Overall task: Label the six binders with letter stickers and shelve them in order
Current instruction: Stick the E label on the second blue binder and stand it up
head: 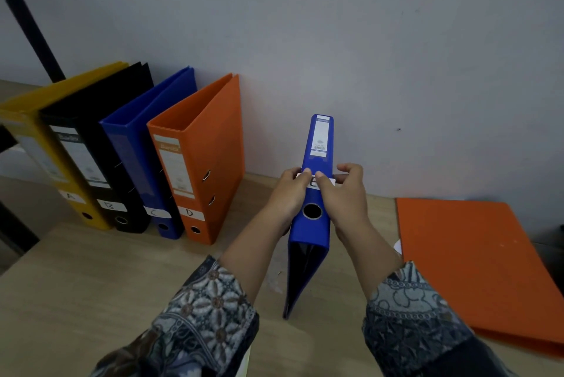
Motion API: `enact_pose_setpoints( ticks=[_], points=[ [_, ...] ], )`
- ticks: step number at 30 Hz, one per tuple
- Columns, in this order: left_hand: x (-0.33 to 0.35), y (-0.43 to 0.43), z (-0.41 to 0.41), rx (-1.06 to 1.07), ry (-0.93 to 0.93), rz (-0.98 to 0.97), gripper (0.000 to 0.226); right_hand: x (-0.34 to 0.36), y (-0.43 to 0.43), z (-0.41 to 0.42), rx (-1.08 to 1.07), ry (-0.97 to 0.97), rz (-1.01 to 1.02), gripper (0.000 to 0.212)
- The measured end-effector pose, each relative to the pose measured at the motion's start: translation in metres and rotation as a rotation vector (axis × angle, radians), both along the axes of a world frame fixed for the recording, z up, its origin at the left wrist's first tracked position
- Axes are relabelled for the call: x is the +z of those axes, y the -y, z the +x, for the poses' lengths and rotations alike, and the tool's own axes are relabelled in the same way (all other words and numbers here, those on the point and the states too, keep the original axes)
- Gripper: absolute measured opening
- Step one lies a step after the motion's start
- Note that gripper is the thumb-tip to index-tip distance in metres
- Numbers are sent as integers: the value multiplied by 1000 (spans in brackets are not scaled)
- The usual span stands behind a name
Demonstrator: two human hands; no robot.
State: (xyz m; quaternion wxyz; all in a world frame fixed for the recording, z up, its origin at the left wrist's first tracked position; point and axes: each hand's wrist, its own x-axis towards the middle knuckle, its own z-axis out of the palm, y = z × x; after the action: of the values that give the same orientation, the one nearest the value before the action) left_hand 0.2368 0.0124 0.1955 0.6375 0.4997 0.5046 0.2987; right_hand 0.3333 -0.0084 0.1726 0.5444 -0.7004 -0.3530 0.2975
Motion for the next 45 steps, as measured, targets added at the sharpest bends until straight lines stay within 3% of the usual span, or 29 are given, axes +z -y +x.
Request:
enact_pose_setpoints(
  ticks=[8, 15, 24, 28, 31, 36, 39, 42, 45],
  points=[
    [-3, -2, -4, 41, -43, 39, 35, -6, -3, -6, -41, -66, 17, 23],
    [-2, -5, -11, 64, -37, 30, 27, -2, -1, -19, -36, -421, 48, 29],
    [-8, -14, -24, 57, -22, 31, 35, 1, -4, -36, -28, -417, 28, 30],
    [-4, -12, -32, 76, 113, -131, 35, 8, -2, -40, 22, -568, -54, 31],
    [-1, -9, -37, 20, 246, -220, 44, 11, 1, -38, 97, -548, -122, 37],
    [-11, -10, -46, -128, 187, -18, 63, 26, 6, -29, 161, -477, -174, 45],
    [-11, -7, -60, -181, 239, 36, 70, 33, 6, -29, 205, -422, -182, 35],
    [-7, -3, -72, -218, 298, 128, 75, 43, 2, -32, 228, -351, -138, 28],
    [-1, -2, -82, -250, 307, 252, 79, 49, -2, -33, 265, -300, -45, 37]
  ],
)
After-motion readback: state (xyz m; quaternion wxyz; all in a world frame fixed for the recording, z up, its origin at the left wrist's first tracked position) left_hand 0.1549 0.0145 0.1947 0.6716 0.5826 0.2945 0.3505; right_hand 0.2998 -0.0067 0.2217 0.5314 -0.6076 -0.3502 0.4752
